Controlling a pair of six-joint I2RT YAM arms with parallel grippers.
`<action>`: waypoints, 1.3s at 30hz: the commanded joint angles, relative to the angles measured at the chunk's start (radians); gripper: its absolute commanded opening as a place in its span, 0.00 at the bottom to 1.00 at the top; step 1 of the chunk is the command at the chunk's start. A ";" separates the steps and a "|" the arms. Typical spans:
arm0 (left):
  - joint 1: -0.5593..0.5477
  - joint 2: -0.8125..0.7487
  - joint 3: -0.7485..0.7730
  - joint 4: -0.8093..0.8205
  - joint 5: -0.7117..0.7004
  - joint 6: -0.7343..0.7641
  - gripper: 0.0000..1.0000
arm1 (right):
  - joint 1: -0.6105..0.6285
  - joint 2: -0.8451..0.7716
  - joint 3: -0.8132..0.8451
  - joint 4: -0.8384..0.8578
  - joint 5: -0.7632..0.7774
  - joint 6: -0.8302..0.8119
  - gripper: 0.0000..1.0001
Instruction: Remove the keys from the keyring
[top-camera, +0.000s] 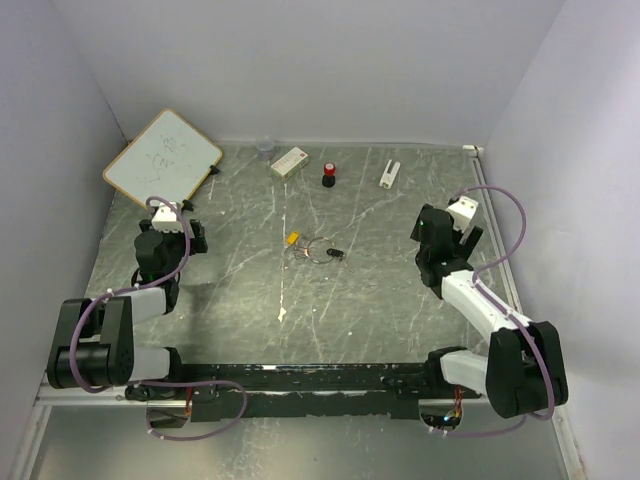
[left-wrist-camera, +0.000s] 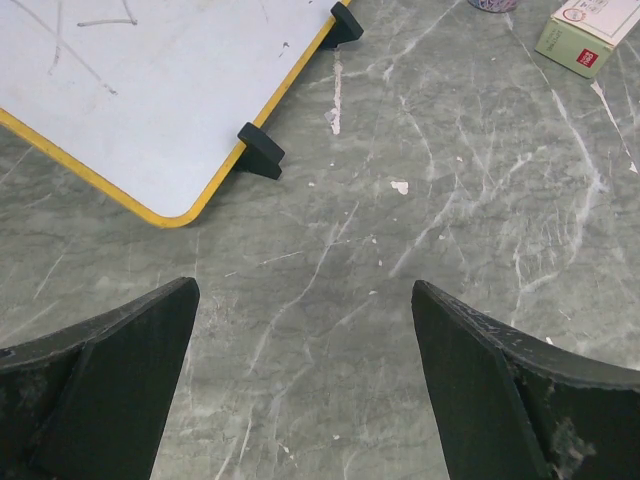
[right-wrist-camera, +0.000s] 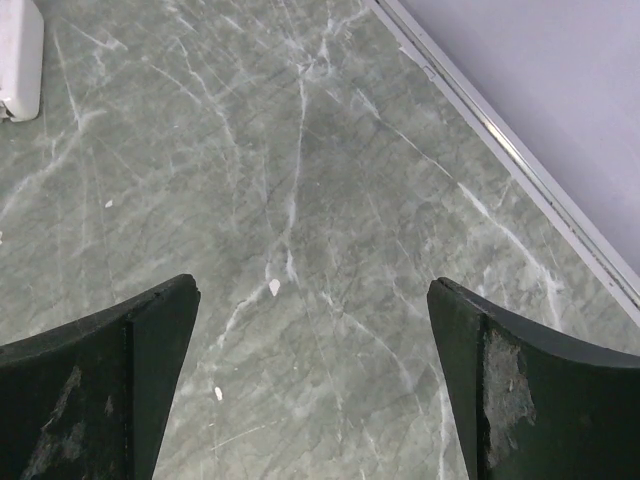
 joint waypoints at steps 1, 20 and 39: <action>-0.005 0.000 0.013 0.018 -0.011 -0.011 0.99 | 0.005 0.003 0.003 -0.002 0.012 0.013 1.00; -0.005 0.004 0.024 0.005 0.013 -0.011 0.99 | 0.004 -0.136 -0.092 0.092 -0.190 -0.084 1.00; -0.005 0.017 0.031 0.007 0.021 -0.010 0.99 | 0.217 -0.004 -0.096 0.211 -0.498 -0.097 0.68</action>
